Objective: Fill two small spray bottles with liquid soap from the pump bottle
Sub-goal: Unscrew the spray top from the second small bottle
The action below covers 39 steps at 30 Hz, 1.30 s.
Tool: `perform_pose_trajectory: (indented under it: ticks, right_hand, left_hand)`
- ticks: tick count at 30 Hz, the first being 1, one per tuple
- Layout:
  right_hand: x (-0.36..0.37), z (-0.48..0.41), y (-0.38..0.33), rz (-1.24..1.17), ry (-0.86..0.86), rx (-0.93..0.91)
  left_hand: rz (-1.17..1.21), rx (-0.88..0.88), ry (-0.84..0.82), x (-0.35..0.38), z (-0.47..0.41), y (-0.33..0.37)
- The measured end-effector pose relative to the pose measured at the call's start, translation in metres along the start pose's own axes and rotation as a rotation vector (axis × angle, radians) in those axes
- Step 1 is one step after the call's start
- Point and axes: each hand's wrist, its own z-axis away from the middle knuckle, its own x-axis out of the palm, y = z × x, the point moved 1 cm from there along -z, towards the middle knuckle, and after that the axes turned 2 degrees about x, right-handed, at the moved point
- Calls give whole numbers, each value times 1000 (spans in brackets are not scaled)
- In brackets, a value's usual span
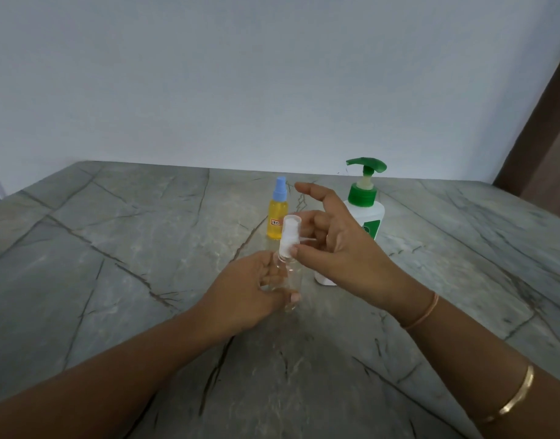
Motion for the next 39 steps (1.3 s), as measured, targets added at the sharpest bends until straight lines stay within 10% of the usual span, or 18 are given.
perform_pose_trajectory:
  ticks: [7,39]
  right_hand:
    - [12,1,-6,476,189,-70]
    - [0,-11,-40,704,-98,0]
  left_hand:
    - [-22,22,11,1,0,-3]
    - [-24,28,0,2,-2,-5]
